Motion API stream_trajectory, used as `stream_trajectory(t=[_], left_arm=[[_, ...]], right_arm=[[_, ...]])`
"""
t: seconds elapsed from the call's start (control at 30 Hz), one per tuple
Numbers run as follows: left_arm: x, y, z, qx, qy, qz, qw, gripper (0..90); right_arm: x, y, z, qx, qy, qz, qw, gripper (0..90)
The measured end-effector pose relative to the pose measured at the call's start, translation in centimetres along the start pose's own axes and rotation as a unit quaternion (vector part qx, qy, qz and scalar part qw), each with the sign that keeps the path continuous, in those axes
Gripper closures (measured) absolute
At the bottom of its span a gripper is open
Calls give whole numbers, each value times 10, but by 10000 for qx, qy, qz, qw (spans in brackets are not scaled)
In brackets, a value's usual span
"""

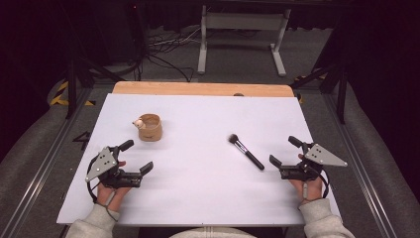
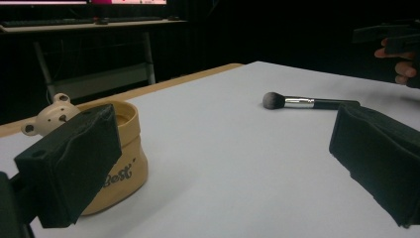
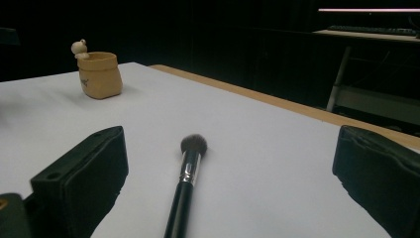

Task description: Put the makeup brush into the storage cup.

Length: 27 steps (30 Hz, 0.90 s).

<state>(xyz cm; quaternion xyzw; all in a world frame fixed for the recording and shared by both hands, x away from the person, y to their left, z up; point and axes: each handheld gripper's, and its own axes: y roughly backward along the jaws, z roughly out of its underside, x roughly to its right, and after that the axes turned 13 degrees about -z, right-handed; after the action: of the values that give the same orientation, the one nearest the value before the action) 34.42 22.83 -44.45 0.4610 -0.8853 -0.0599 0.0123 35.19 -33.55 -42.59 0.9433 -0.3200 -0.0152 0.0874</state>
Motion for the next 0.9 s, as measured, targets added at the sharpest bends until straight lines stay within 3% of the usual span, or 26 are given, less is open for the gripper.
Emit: stream_trajectory(t=[0.2, 0.53, 0.9], left_arm=[[-4, 0, 2, -62, 102, 147, 9998, 1], [-10, 0, 4, -154, 452, 217, 9986, 1], [-10, 1, 5, -174, 478, 172, 9986, 1]], right_arm=[[0, 0, -1, 68, 45, -28, 10000, 11], [-2, 0, -1, 64, 110, -23, 9999, 8], [-3, -3, -7, 49, 226, -91, 9997, 6]])
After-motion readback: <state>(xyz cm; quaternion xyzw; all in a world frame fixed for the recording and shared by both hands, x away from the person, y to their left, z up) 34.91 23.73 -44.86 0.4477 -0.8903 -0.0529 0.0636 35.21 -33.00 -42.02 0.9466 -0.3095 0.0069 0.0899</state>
